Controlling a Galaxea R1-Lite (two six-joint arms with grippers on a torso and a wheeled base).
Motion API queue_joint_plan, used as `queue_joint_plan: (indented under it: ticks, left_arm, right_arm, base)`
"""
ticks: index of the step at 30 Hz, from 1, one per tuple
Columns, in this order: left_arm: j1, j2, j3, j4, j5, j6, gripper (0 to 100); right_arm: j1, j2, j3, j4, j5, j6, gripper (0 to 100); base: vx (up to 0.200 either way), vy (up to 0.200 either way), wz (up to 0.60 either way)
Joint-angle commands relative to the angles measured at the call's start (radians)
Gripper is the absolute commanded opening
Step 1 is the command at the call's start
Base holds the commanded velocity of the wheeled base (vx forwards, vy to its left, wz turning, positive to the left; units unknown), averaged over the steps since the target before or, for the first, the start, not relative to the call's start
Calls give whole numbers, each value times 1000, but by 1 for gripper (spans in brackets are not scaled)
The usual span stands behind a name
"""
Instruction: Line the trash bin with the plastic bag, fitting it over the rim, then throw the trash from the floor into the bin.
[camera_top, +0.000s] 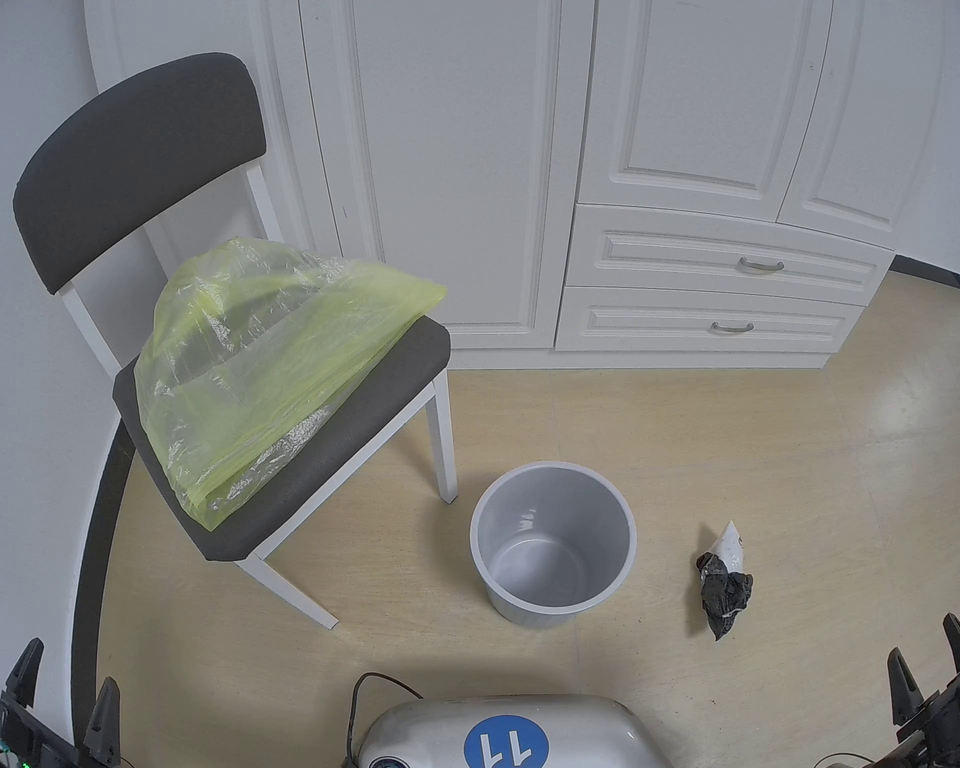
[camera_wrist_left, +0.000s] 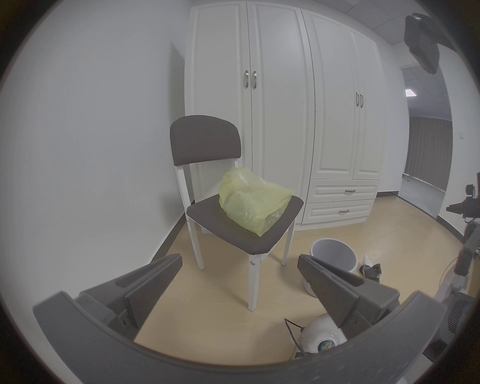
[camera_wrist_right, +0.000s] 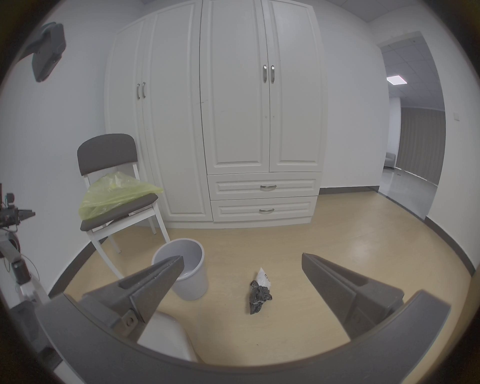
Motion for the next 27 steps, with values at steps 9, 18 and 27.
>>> queue_joint_plan:
  ticks: [9,18,27]
  left_arm:
    - [0,-13,15,-3,27,-70,100]
    - [2,-15,16,-8,39,-62,100]
    - [0,-15,15,-5,33,-62,100]
  right_arm:
    - [1,-16,18,-4,2,12,100]
    - [0,-16,18,-6,2,-12,100]
    - [0,-16,-39,-87,100,149,100]
  base:
    - [0,0,0]
    - [0,0,0]
    - [0,0,0]
